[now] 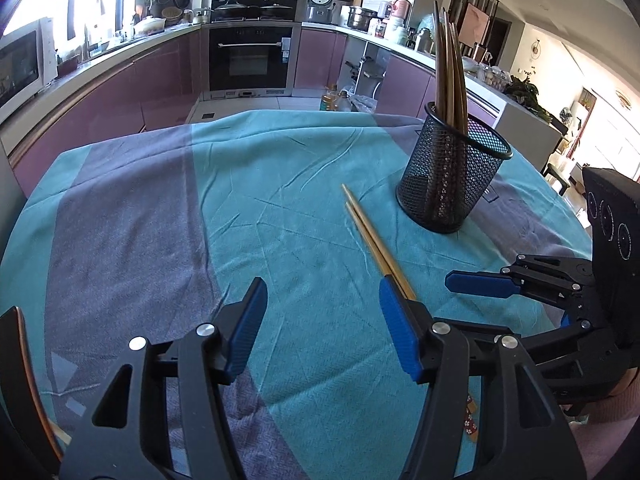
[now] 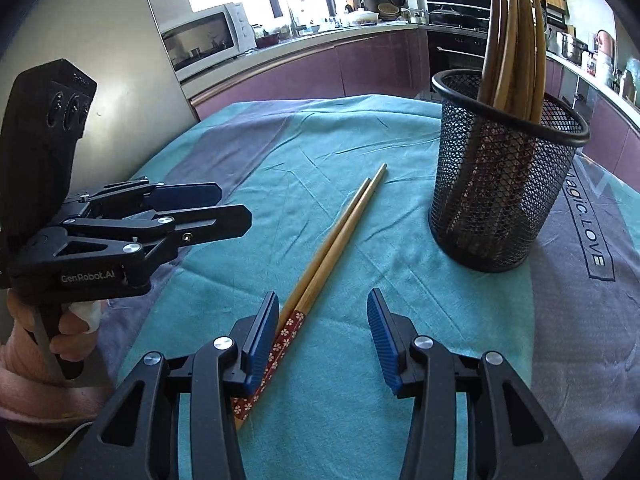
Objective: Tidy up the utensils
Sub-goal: 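Move both tools back over the last two chopsticks on the cloth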
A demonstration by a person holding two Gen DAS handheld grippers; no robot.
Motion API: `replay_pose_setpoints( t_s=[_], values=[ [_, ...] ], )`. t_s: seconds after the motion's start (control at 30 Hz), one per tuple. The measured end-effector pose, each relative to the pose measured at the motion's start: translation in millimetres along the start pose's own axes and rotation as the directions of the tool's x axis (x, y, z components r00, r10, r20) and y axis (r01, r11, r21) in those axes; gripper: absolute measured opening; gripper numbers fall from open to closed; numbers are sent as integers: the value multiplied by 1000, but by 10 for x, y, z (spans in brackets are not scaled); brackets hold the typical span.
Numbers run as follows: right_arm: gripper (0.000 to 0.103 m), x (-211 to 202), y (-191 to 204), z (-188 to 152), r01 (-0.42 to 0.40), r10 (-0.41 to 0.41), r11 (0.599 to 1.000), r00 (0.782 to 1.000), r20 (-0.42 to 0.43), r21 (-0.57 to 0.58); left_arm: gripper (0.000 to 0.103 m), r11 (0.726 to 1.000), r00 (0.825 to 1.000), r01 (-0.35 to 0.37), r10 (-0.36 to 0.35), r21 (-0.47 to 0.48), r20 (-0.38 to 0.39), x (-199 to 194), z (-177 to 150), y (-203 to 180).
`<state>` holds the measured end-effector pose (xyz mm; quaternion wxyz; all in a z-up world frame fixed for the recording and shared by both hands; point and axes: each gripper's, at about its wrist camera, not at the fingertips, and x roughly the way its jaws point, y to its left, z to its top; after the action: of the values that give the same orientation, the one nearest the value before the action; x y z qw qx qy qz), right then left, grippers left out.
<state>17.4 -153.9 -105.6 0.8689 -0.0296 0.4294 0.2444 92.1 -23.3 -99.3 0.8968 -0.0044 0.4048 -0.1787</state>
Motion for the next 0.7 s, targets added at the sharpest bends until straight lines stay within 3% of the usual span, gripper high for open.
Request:
replay_pose_setpoints(
  t_s=[0.43, 0.7],
  values=[
    [44, -38, -59, -54, 38, -38, 999, 999, -13, 0, 58, 1000, 1000, 6, -5, 25, -23, 79, -29, -84],
    [43, -62, -123, -49, 48, -48, 999, 999, -23, 20, 58, 997, 998, 45, -42, 70, -52, 195, -28, -255]
  ],
)
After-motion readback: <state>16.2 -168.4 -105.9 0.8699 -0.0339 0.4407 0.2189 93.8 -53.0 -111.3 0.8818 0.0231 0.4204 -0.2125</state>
